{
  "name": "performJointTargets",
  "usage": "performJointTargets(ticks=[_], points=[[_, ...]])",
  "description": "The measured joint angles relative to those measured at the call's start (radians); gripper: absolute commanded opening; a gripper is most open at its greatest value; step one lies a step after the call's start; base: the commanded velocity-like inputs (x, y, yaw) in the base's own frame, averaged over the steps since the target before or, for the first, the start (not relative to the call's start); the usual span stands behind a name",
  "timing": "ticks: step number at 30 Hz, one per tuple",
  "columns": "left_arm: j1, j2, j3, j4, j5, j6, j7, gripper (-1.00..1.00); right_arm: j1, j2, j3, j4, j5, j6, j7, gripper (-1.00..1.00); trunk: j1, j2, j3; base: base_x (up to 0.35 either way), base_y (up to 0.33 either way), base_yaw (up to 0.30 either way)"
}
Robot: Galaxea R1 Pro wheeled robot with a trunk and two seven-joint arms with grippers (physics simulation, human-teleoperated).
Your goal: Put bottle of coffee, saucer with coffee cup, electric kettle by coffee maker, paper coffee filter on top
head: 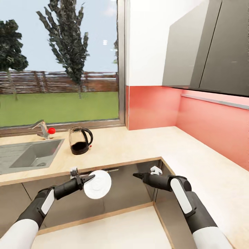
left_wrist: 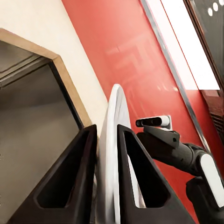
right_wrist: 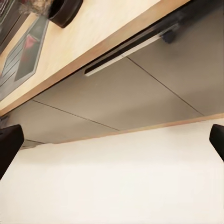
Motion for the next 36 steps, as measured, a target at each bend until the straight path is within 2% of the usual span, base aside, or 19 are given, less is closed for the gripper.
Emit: performJointTargets(ticks=[10, 18, 26, 33, 36], points=[[0.000, 0.000, 0.000, 0.006, -0.001, -0.002, 0.000, -1.00, 0.000, 0.000, 0.002, 0.000, 0.000, 0.000, 0.001, 1.00, -0.001, 0.000, 0.000, -0.044, 0.034, 0.037], [0.000, 0.004, 0.000, 0.007, -0.001, -0.002, 0.000, -1.00, 0.000, 0.001, 0.002, 0.000, 0.000, 0.000, 0.001, 1.00, 0.000, 0.000, 0.004, -0.045, 0.037, 0.230], [0.000, 0.012, 0.001, 0.011, -0.001, -0.001, 0.000, -1.00, 0.000, 0.002, 0.003, 0.001, 0.000, 0.000, 0.001, 1.00, 0.000, 0.000, 0.009, -0.222, 0.198, 0.252], [0.000, 0.014, 0.000, 0.012, 0.000, -0.002, 0.000, -1.00, 0.000, 0.003, 0.011, 0.006, 0.002, 0.000, -0.001, 1.00, 0.000, 0.000, 0.014, -0.244, 0.045, 0.249], [0.001, 0.015, 0.003, 0.013, 0.000, -0.002, -0.001, -1.00, 0.000, 0.008, 0.017, 0.036, 0.025, -0.010, -0.009, 1.00, 0.000, 0.000, 0.016, -0.020, 0.001, 0.197]])
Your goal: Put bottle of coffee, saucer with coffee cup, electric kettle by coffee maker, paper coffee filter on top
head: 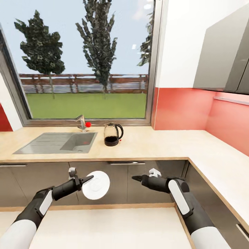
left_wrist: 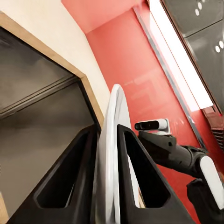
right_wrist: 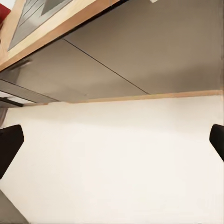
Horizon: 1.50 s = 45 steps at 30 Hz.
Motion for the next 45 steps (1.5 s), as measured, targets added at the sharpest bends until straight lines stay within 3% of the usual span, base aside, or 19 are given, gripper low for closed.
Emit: performJointTargets(ticks=[2, 3, 4, 6, 7, 13, 15, 16, 19, 25, 31, 32, 33, 35, 36, 39, 41, 45], points=[[0.000, 0.000, 0.000, 0.000, 0.000, 0.000, 0.000, -1.00, 0.000, 0.002, 0.012, 0.044, 0.049, -0.020, -0.013, 1.00, 0.000, 0.000, 0.001, -0.006, 0.000, 0.097], [0.000, 0.000, 0.001, 0.001, 0.000, 0.000, 0.001, -1.00, 0.000, 0.002, 0.021, 0.076, 0.103, -0.028, -0.020, 1.00, 0.000, 0.000, 0.002, -0.001, 0.000, 0.017], [-0.001, 0.001, 0.002, 0.001, 0.000, -0.001, 0.005, -1.00, 0.000, 0.003, 0.029, 0.176, 0.211, -0.036, -0.026, 1.00, 0.000, 0.000, 0.001, -0.001, 0.000, 0.009], [0.002, 0.008, 0.007, 0.002, -0.002, -0.002, 0.006, -1.00, 0.000, 0.005, 0.033, 0.401, 0.308, -0.079, -0.027, 1.00, 0.000, 0.000, 0.002, 0.000, 0.000, 0.003], [0.005, 0.011, 0.008, 0.002, -0.002, -0.003, 0.006, -1.00, 0.000, 0.005, 0.033, 0.442, 0.321, -0.094, -0.025, 1.00, 0.000, 0.000, 0.002, 0.000, 0.000, 0.002], [0.116, 0.060, 0.012, 0.002, -0.002, -0.032, 0.007, -1.00, 0.000, 0.001, 0.026, 0.835, 0.523, -0.395, -0.016, 1.00, 0.000, 0.000, 0.001, 0.000, 0.000, 0.000], [0.152, 0.070, 0.012, 0.002, 0.001, -0.101, 0.007, -1.00, 0.000, 0.001, 0.026, 0.942, 0.580, -0.500, -0.020, 1.00, 0.000, 0.000, 0.001, 0.000, 0.000, 0.000], [0.183, 0.077, 0.013, 0.005, 0.004, -0.168, 0.007, -1.00, 0.000, 0.001, 0.027, 1.012, 0.623, -0.569, -0.022, 1.00, 0.000, 0.000, 0.001, 0.000, 0.000, 0.000], [0.211, 0.087, 0.037, 0.010, 0.010, -0.218, 0.007, -1.00, 0.000, -0.003, 0.026, 1.081, 0.654, -0.613, -0.025, 1.00, 0.000, 0.000, 0.002, 0.000, 0.000, 0.000], [0.225, 0.123, 0.190, 0.012, 0.003, -0.239, 0.007, -1.00, -0.001, -0.033, 0.026, 1.114, 0.667, -0.632, -0.026, 1.00, 0.000, 0.000, 0.002, 0.000, 0.000, 0.000], [0.274, 0.143, 0.211, 0.031, 0.006, -0.245, 0.009, -1.00, -0.001, -0.066, 0.026, 1.116, 0.667, -0.632, -0.037, 1.00, 0.000, 0.000, 0.002, 0.000, 0.000, 0.000], [0.280, 0.146, 0.212, 0.033, 0.007, -0.246, 0.009, -1.00, -0.001, -0.080, 0.027, 1.116, 0.668, -0.632, -0.037, 1.00, 0.000, 0.000, 0.002, 0.000, 0.000, 0.066], [0.289, 0.158, 0.214, 0.035, 0.010, -0.254, 0.010, -1.00, -0.001, -0.125, 0.029, 1.116, 0.669, -0.635, -0.037, 1.00, 0.000, 0.000, 0.001, 0.000, 0.000, 0.126], [0.291, 0.163, 0.234, 0.038, 0.013, -0.267, 0.011, -1.00, 0.000, -0.146, 0.028, 1.117, 0.669, -0.642, -0.036, 1.00, 0.000, 0.000, 0.000, 0.000, 0.000, 0.198], [0.291, 0.163, 0.241, 0.038, 0.012, -0.268, 0.011, -1.00, 0.000, -0.147, 0.028, 1.117, 0.669, -0.646, -0.036, 1.00, 0.000, 0.000, 0.000, 0.000, 0.000, 0.221], [0.292, 0.164, 0.310, 0.039, 0.010, -0.274, 0.011, -1.00, 0.008, -0.146, 0.028, 1.118, 0.669, -0.698, -0.035, 1.00, 0.000, 0.000, -0.002, 0.000, 0.000, 0.233], [0.294, 0.165, 0.346, 0.040, 0.006, -0.276, 0.011, -1.00, 0.016, -0.134, 0.028, 1.118, 0.668, -0.719, -0.034, 1.00, 0.000, 0.000, -0.004, 0.000, 0.000, 0.240], [0.297, 0.162, 0.364, 0.040, 0.003, -0.281, 0.012, -1.00, 0.025, -0.111, 0.028, 1.118, 0.668, -0.729, -0.036, 1.00, 0.000, 0.000, -0.007, 0.000, 0.000, 0.244]])
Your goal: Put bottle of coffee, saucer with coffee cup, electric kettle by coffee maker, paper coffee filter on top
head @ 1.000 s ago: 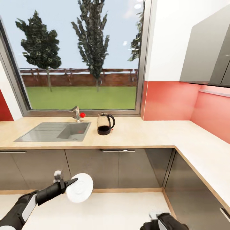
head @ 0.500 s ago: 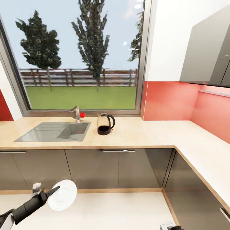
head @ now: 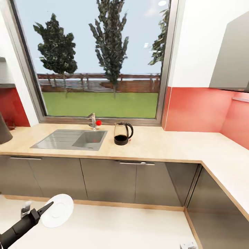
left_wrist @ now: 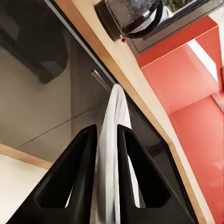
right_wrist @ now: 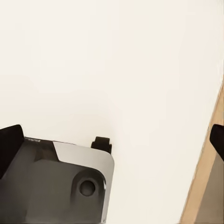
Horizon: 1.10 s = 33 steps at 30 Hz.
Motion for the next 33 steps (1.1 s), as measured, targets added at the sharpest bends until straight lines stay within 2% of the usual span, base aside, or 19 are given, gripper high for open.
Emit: performJointTargets(ticks=[5, 10, 18, 24, 33], points=[[0.001, -0.001, 0.004, 0.001, -0.001, -0.010, 0.001, -1.00, 0.008, 0.018, 0.000, 0.000, 0.000, -0.002, 0.000, 1.00, 0.000, 0.000, -0.004, 0.027, 0.001, 0.245], [0.002, 0.000, 0.005, 0.003, -0.001, -0.010, 0.001, -1.00, 0.011, 0.025, 0.000, 0.000, 0.000, -0.002, 0.001, 1.00, 0.000, 0.000, -0.007, 0.233, 0.113, 0.223], [0.002, 0.001, 0.006, 0.003, 0.000, -0.010, 0.001, -1.00, 0.012, 0.023, 0.000, -0.001, 0.001, -0.013, 0.003, 1.00, -0.001, 0.000, -0.008, 0.285, 0.163, 0.038], [0.002, 0.003, 0.007, 0.003, 0.001, -0.010, 0.001, -1.00, 0.011, 0.023, 0.000, 0.000, 0.001, -0.022, 0.004, 1.00, -0.001, 0.000, -0.008, 0.309, 0.017, 0.247], [0.002, 0.003, 0.007, 0.003, 0.001, -0.010, 0.003, -1.00, 0.013, 0.023, 0.000, 0.000, 0.001, -0.022, 0.004, 1.00, 0.000, 0.000, -0.008, 0.054, 0.001, 0.275]])
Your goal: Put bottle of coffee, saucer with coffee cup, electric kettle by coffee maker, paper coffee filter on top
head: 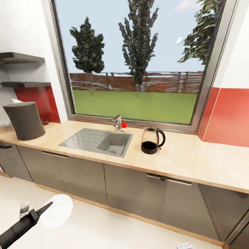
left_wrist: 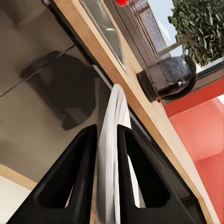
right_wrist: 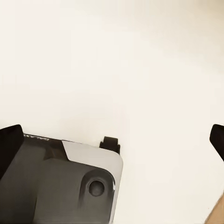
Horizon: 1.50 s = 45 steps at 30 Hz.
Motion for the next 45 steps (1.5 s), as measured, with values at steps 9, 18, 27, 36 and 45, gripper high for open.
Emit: performJointTargets(ticks=[9, 18, 27, 36, 45], points=[[0.000, 0.001, 0.020, 0.000, -0.001, 0.000, 0.000, -1.00, 0.011, -0.014, 0.001, 0.001, 0.005, 0.004, 0.000, 1.00, 0.000, 0.000, 0.000, 0.021, 0.000, 0.279], [0.001, 0.003, 0.041, 0.000, -0.001, 0.000, 0.000, -1.00, 0.161, -0.053, 0.001, 0.002, 0.013, -0.001, -0.004, 1.00, -0.001, 0.000, 0.000, 0.275, 0.007, 0.282], [0.001, 0.003, 0.042, 0.000, -0.002, 0.000, 0.000, -1.00, 0.210, -0.037, -0.001, 0.001, 0.010, -0.003, -0.004, 1.00, -0.001, 0.000, 0.000, 0.317, 0.114, 0.282], [0.012, 0.004, 0.043, -0.001, 0.005, 0.001, 0.000, -1.00, 0.225, -0.028, -0.001, 0.001, 0.010, -0.053, -0.002, 1.00, 0.000, 0.000, 0.004, 0.262, 0.207, 0.246], [0.014, 0.004, 0.043, -0.001, 0.006, 0.002, 0.000, -1.00, 0.229, -0.028, -0.001, 0.001, 0.010, -0.060, -0.001, 1.00, 0.000, 0.000, 0.013, 0.186, 0.245, 0.217]])
